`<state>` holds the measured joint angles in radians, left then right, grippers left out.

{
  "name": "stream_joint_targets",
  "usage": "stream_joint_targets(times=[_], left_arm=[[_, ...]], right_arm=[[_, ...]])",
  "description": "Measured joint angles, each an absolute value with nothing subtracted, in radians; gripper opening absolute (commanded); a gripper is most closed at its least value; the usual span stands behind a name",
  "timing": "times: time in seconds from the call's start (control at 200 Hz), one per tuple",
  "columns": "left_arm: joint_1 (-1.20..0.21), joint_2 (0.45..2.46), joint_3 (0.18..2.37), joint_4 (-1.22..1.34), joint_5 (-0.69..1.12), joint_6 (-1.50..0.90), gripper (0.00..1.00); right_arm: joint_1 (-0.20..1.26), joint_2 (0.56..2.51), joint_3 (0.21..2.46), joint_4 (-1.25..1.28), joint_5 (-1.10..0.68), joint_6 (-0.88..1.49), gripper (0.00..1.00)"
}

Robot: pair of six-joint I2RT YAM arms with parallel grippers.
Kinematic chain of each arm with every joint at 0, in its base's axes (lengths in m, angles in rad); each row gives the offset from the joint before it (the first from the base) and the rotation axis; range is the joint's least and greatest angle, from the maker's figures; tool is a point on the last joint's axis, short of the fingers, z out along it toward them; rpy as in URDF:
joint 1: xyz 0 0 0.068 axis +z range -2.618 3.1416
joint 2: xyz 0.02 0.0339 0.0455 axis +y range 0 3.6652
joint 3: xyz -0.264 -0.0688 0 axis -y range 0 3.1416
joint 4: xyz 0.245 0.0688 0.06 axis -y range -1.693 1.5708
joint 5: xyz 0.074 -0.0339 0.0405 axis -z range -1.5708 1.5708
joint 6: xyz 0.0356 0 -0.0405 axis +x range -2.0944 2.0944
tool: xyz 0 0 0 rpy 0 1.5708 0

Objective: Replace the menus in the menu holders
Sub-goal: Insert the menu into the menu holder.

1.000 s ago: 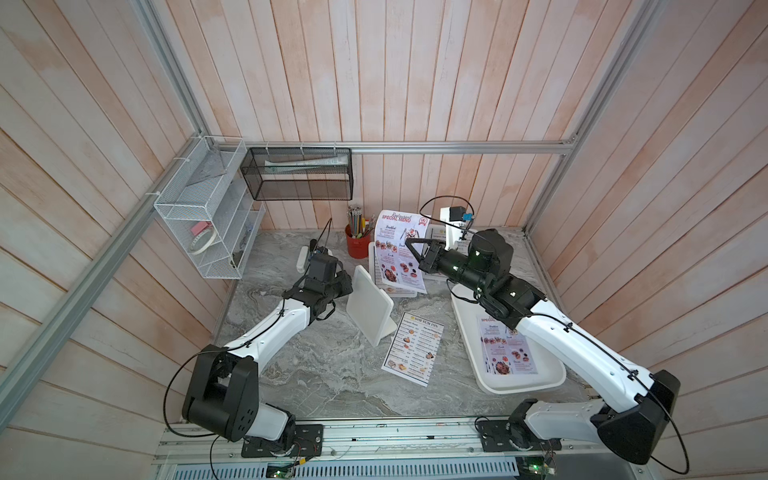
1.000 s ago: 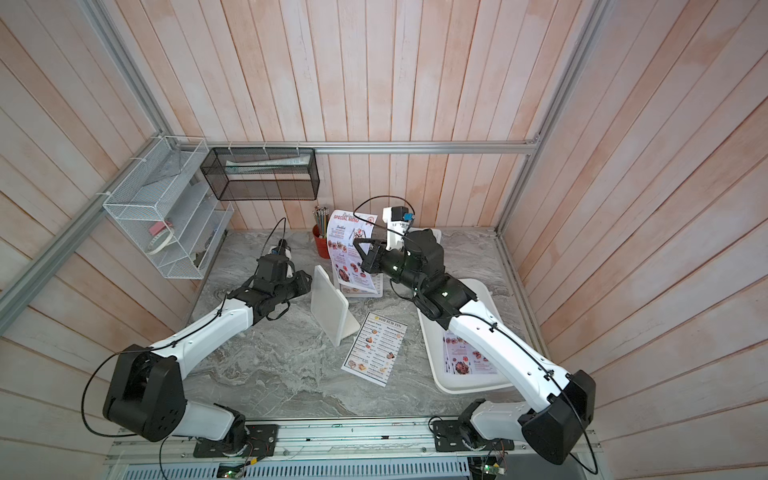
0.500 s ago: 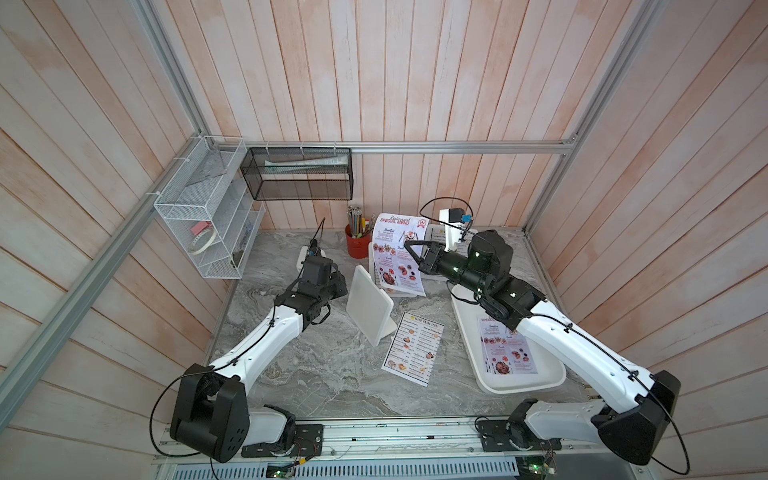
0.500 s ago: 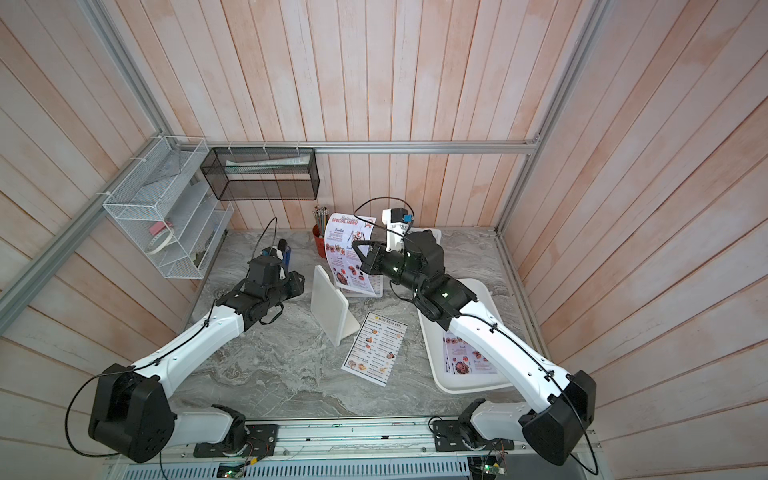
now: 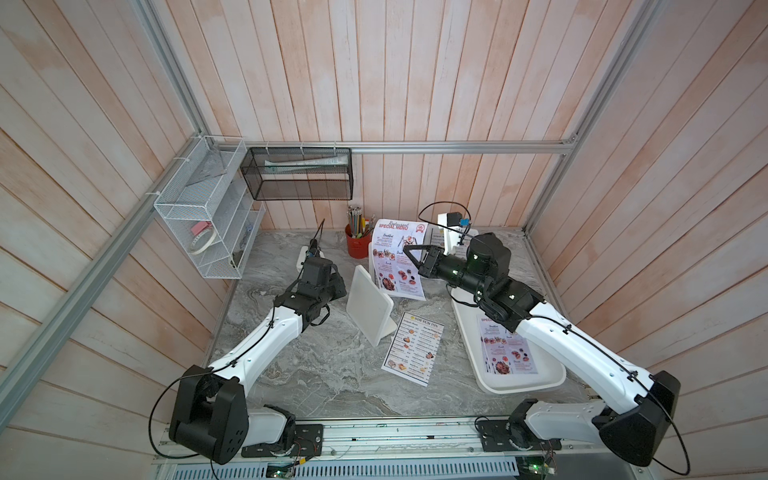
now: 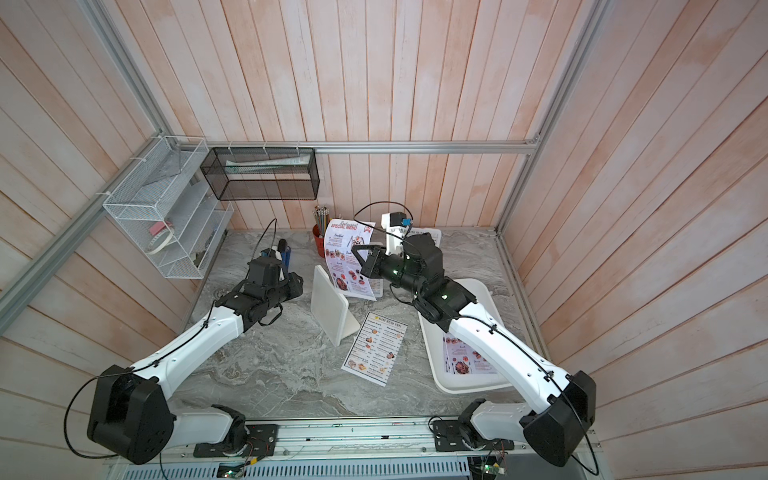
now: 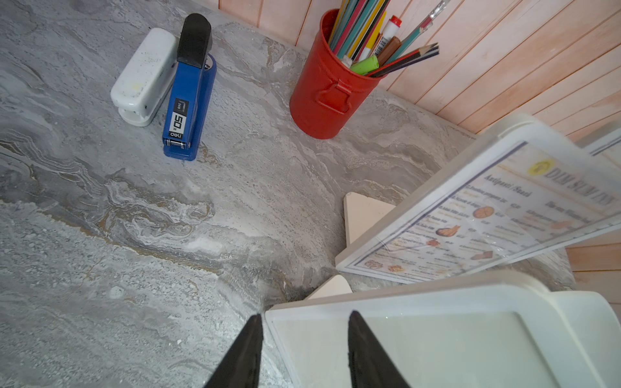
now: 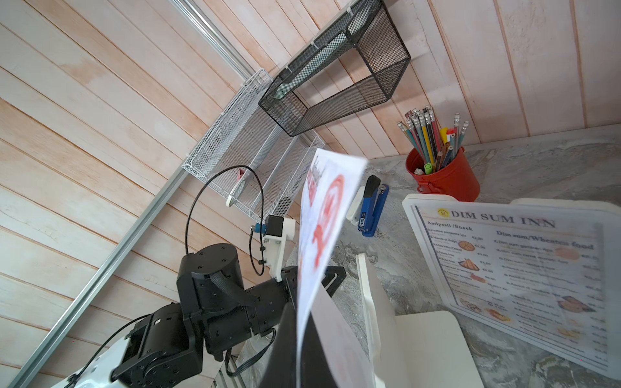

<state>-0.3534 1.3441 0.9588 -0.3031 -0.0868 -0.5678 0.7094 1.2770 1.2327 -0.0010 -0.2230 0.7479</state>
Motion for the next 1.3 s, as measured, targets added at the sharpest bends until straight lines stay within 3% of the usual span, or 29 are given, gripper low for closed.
stream_joint_targets(times=[1.3], left_arm=[[-0.353,1.338,0.952,-0.307,-0.060,-0.567,0.44]], right_arm=[[0.685,1.250,1.205,0.024,-0.255,0.741,0.01]])
